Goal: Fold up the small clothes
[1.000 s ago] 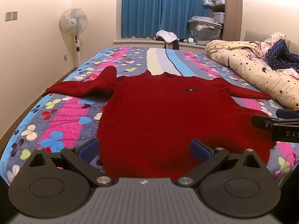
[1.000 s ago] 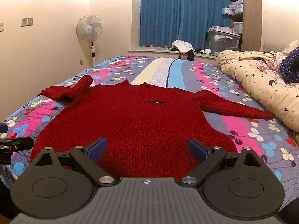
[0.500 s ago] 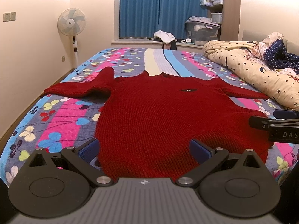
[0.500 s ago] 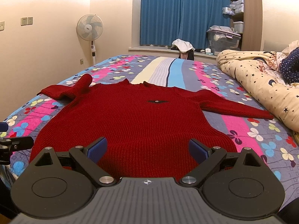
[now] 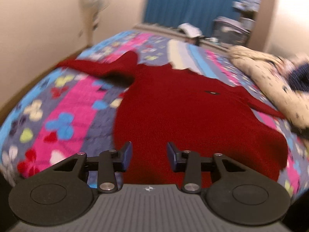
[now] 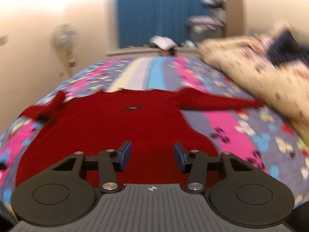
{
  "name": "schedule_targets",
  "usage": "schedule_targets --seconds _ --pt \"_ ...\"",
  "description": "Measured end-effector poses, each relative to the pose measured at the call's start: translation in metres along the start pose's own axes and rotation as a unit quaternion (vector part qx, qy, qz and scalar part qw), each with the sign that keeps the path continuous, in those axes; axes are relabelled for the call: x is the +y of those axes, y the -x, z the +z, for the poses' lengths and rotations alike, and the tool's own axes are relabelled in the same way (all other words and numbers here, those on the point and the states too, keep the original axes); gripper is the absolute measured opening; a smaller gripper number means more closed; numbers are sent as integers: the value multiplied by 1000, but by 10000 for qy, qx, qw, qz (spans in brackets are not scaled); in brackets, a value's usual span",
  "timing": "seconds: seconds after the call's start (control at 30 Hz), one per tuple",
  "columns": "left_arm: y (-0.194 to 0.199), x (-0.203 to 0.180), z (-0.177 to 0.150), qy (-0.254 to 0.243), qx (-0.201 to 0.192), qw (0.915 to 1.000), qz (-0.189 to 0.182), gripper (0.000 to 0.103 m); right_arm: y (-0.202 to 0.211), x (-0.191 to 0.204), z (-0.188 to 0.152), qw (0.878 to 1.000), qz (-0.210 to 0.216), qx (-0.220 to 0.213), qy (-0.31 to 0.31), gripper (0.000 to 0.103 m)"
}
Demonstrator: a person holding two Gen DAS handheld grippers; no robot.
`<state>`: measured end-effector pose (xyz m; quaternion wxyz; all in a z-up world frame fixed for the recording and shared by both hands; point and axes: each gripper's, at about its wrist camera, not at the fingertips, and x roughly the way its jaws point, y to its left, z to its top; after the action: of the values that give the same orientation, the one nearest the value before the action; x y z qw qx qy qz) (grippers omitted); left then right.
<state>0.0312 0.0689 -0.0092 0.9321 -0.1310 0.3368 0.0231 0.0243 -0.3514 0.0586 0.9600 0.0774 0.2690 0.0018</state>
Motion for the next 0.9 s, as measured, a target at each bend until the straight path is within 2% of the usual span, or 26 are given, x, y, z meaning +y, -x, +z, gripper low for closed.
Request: schedule_targets --seconds 0.07,0.13,0.17,0.23,0.33,0.47,0.57,0.8,0.87,0.9 --pt "-11 18 4 437 344 9985 2 44 -20 -24 9 9993 -116 279 -237 51" --pt "-21 31 6 670 560 9962 43 44 -47 -47 14 9968 -205 702 -334 54" --pt "-24 35 5 667 544 9963 80 44 -60 -56 13 9948 -244 913 -380 59" --pt "-33 38 3 700 765 9944 194 44 -82 -74 10 9889 -200 1330 -636 63" --pt "-44 40 -2 630 969 9926 376 44 -102 -83 2 9824 -128 1703 -760 65" --pt "-56 33 -11 481 1285 9891 533 44 -108 -81 -11 9794 -56 1936 -579 68" --pt "-68 29 -14 440 1378 9882 509 43 -108 -79 -14 9791 -54 1992 -409 68" --pt "-75 17 -20 106 1332 9895 548 41 -111 -72 -19 9798 -21 1995 -124 67" --pt "-74 18 -19 126 1345 9896 498 36 -110 -69 -20 9800 3 1988 -56 66" --pt "-74 18 -20 134 1352 9898 433 30 -109 -68 -20 9804 9 1968 -28 64"
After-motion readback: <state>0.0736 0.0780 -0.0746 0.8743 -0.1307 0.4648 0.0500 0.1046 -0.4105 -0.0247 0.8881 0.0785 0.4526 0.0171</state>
